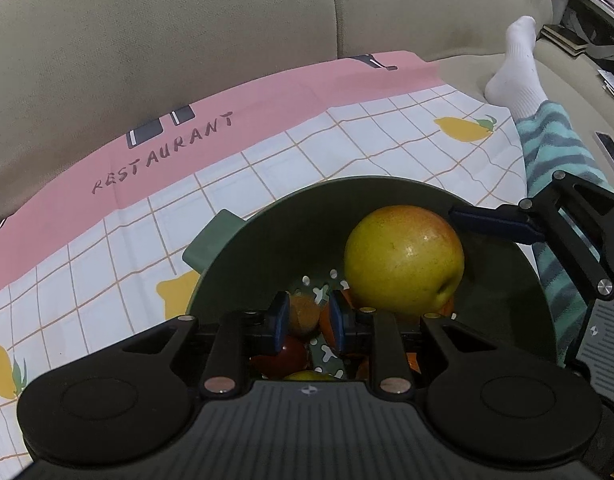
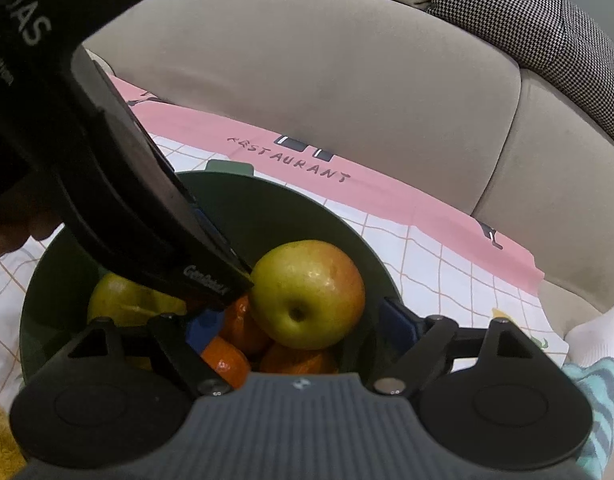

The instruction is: Organize fruits

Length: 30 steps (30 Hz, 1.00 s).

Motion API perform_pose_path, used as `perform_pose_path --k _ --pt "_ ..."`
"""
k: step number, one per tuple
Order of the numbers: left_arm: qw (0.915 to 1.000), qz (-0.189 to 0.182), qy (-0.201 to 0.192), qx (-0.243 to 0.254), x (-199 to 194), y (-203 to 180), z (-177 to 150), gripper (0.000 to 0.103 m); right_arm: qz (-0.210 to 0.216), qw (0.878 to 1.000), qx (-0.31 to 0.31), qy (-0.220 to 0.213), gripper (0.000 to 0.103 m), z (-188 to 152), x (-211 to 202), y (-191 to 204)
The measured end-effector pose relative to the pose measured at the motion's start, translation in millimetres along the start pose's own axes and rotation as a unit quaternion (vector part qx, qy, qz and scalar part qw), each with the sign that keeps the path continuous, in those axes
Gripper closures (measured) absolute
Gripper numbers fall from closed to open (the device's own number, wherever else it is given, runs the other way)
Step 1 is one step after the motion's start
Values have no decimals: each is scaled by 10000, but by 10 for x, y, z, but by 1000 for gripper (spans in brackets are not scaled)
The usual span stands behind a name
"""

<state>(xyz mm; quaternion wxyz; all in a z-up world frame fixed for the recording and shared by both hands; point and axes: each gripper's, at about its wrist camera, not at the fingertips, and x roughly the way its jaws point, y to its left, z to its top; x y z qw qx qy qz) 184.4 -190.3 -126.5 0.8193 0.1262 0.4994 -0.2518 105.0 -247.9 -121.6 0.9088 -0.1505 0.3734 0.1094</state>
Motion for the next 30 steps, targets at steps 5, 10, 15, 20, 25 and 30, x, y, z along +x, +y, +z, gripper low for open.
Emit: perform_pose_path --k 5,10,15,20,25,30 --pt "10000 5 2 86 -39 -16 -5 55 24 10000 52 16 20 27 25 -47" --pt "9999 72 -70 128 -173 -2 -36 40 174 9993 322 99 13 53 19 -117" --pt "9994 -15 -314 -110 -432 75 -77 36 303 9973 615 262 11 117 -16 -188" --pt "9976 11 -669 -177 -755 110 -144 35 395 9935 1040 232 7 189 -198 -274" --pt "9933 121 -1115 -263 -1113 124 -293 35 370 9903 1317 234 7 250 -422 -226" --pt "9863 348 -1566 -384 -1462 152 -477 35 352 9868 1580 103 5 285 -723 -118"
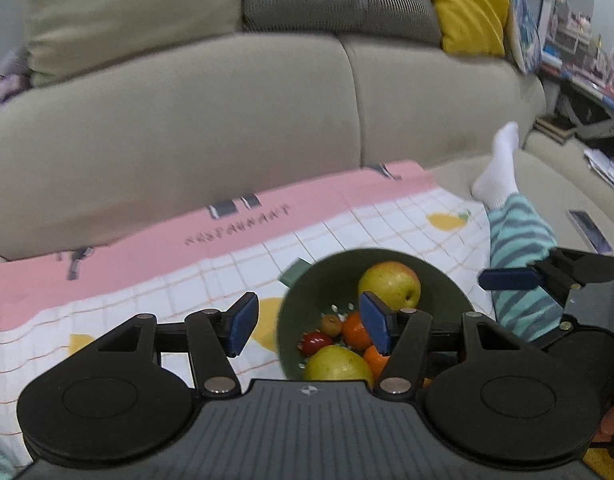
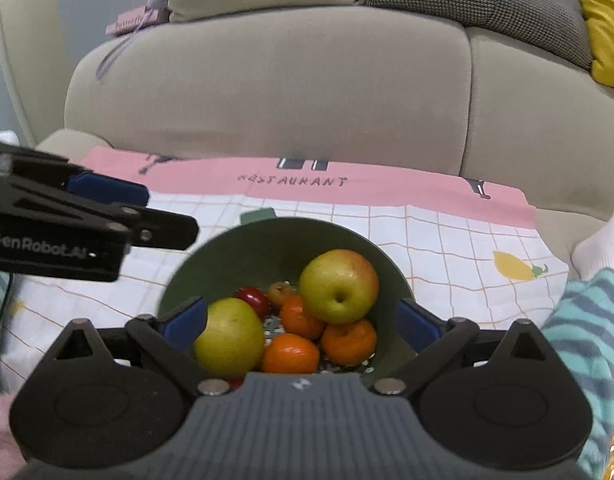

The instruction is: Organize fruits

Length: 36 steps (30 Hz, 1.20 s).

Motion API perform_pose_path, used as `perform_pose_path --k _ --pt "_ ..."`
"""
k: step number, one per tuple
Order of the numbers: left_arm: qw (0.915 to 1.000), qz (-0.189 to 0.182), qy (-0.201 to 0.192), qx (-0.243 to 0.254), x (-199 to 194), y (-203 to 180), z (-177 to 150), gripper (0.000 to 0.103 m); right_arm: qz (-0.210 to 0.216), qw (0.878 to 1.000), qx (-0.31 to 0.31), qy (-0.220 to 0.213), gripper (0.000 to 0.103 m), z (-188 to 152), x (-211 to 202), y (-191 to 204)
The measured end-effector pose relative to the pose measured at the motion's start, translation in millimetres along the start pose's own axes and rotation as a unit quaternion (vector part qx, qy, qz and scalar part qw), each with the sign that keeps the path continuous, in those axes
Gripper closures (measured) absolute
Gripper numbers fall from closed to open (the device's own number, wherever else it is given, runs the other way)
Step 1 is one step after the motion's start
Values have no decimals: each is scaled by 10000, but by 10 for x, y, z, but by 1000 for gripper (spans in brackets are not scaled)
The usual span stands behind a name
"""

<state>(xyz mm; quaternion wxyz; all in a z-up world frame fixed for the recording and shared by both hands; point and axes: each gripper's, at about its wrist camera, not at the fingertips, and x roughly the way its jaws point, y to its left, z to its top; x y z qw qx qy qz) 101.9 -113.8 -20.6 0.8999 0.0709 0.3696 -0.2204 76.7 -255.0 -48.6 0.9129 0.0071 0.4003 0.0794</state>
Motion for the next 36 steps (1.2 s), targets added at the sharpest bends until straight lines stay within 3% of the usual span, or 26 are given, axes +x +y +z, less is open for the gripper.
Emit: perform_pose_path --k 9,12,23,28,36 --pt "9967 555 -580 -94 -530 48 -228 34 -277 9991 59 -324 4 -76 -467 361" --pt "9941 776 -745 -134 -646 41 -367 25 -314 9988 2 -363 4 -142 -568 496" --pt "9832 1643 -793 70 -851 19 -765 16 -739 9959 144 -501 4 -527 -832 675" --pt "9827 1672 -797 -55 -828 49 -889 16 -732 9957 222 -523 4 -635 -854 654" --pt "9857 1627 -428 -96 -647 79 -1002 16 -710 9968 9 -379 4 -740 -697 687"
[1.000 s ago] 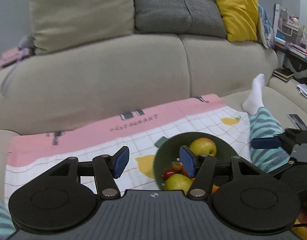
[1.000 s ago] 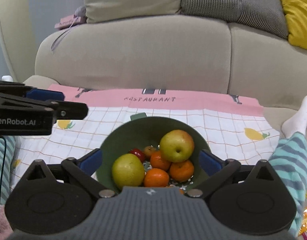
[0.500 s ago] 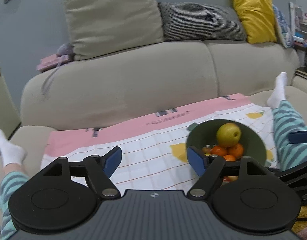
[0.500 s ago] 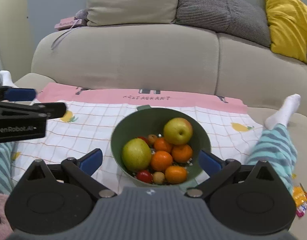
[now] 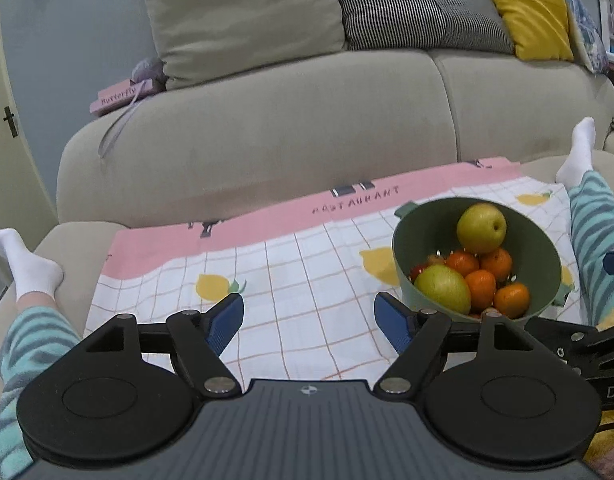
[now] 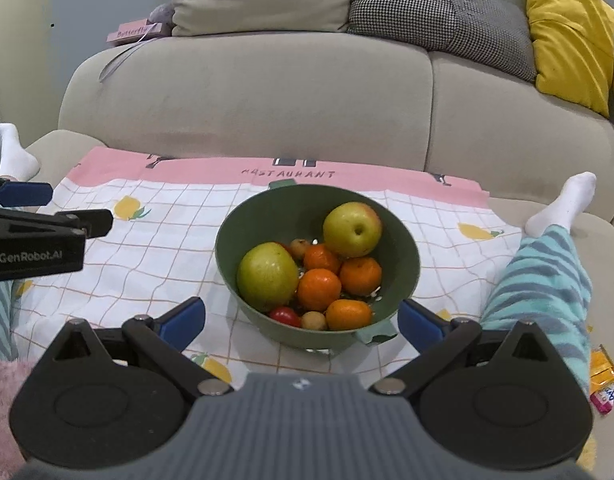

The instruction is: Organize fruits

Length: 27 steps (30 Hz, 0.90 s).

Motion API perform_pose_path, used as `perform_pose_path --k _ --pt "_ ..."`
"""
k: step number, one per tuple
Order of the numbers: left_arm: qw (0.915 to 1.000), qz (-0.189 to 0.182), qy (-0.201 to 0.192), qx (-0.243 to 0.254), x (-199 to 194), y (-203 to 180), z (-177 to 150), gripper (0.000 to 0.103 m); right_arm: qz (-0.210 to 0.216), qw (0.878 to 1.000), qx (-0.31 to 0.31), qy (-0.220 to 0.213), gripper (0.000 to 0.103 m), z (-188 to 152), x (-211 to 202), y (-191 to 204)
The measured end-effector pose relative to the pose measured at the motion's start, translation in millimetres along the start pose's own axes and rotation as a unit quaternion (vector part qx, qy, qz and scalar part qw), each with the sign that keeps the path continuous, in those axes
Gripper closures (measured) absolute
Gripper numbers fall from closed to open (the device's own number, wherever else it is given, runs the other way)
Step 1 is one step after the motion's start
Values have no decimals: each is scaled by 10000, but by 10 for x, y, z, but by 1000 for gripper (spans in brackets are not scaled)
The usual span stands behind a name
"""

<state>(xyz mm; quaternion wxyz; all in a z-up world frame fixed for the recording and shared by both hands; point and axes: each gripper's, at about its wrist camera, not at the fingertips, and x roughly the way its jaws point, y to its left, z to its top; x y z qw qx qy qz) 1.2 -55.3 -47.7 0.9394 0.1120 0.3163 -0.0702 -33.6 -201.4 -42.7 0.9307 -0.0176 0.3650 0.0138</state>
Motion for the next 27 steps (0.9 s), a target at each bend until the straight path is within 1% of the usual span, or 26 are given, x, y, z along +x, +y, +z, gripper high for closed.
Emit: perform_pose_path --k 4,11,16,27 --pt "9998 -19 184 70 94 -30 -40 16 32 10000 2 9 4 -21 69 0" --pt "9992 -63 323 215 166 -82 -74 16 57 9998 136 134 4 -38 170 -43" --pt "9991 -57 357 227 170 -76 -74 16 42 9997 212 139 4 -42 175 -55" --pt "9992 -36 347 204 146 -62 -64 16 43 9997 162 154 4 -48 166 -34"
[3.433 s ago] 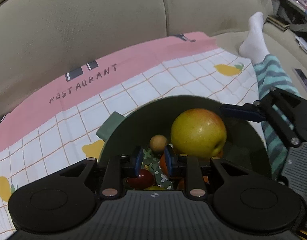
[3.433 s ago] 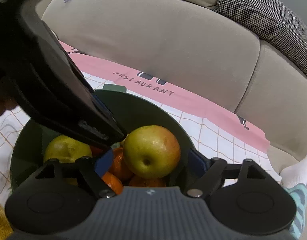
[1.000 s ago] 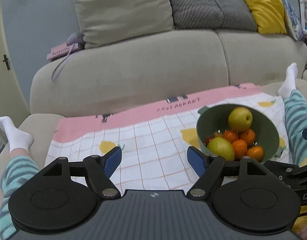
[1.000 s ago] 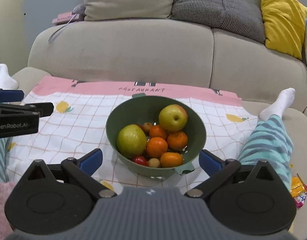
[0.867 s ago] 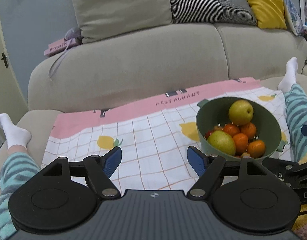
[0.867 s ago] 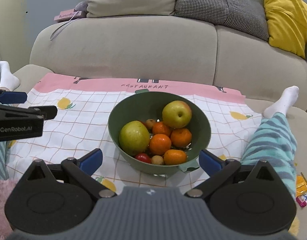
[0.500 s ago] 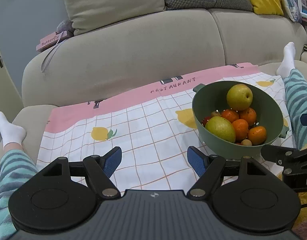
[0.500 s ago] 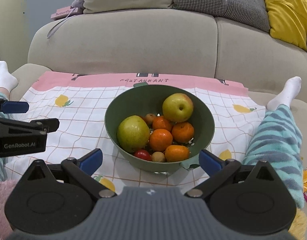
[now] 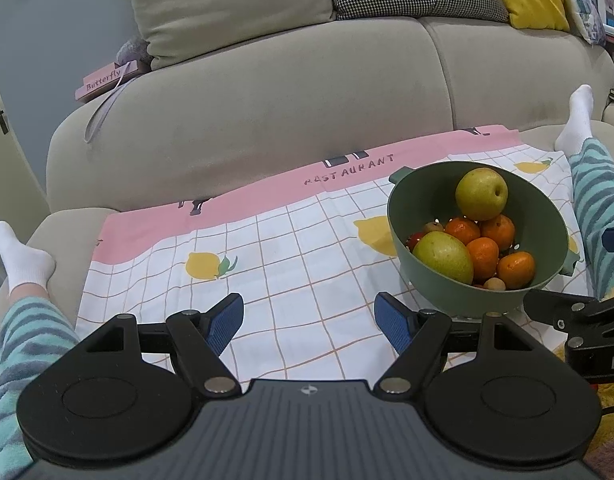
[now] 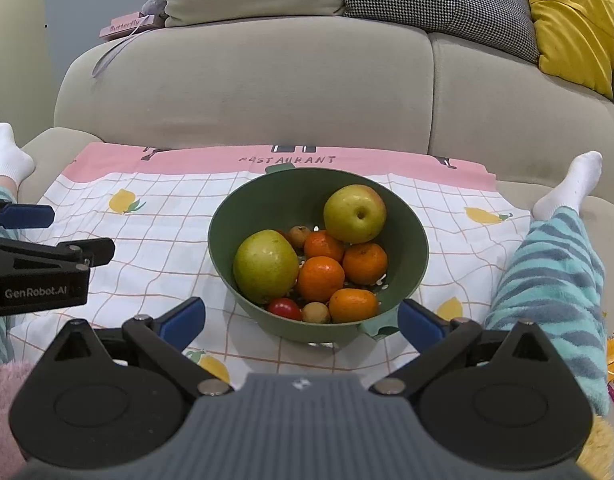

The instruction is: Organize fruits

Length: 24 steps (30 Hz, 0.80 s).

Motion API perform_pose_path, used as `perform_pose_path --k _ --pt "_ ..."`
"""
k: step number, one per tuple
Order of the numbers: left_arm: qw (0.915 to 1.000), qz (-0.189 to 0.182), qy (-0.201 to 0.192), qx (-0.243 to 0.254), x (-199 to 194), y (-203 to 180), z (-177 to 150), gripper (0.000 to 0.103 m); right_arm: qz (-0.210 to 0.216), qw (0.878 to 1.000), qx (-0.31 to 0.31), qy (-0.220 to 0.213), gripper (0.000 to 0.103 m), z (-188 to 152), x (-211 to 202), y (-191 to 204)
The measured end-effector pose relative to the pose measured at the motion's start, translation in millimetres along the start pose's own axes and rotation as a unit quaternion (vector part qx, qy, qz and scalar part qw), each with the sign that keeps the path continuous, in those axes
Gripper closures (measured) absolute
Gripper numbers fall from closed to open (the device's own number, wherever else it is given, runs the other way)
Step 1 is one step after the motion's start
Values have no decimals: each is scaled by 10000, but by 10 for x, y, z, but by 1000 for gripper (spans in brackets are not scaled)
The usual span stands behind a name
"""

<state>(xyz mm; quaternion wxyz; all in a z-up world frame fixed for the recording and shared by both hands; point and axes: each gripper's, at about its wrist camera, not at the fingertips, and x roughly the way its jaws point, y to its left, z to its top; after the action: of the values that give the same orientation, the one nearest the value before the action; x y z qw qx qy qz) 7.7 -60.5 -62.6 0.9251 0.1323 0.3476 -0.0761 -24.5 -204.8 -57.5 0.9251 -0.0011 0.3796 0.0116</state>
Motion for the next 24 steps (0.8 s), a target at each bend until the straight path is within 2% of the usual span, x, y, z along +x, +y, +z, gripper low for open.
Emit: perform_pose_path --k 24 --pt "10000 -11 7 -53 -23 25 12 16 19 9999 -37 101 4 -5 49 7"
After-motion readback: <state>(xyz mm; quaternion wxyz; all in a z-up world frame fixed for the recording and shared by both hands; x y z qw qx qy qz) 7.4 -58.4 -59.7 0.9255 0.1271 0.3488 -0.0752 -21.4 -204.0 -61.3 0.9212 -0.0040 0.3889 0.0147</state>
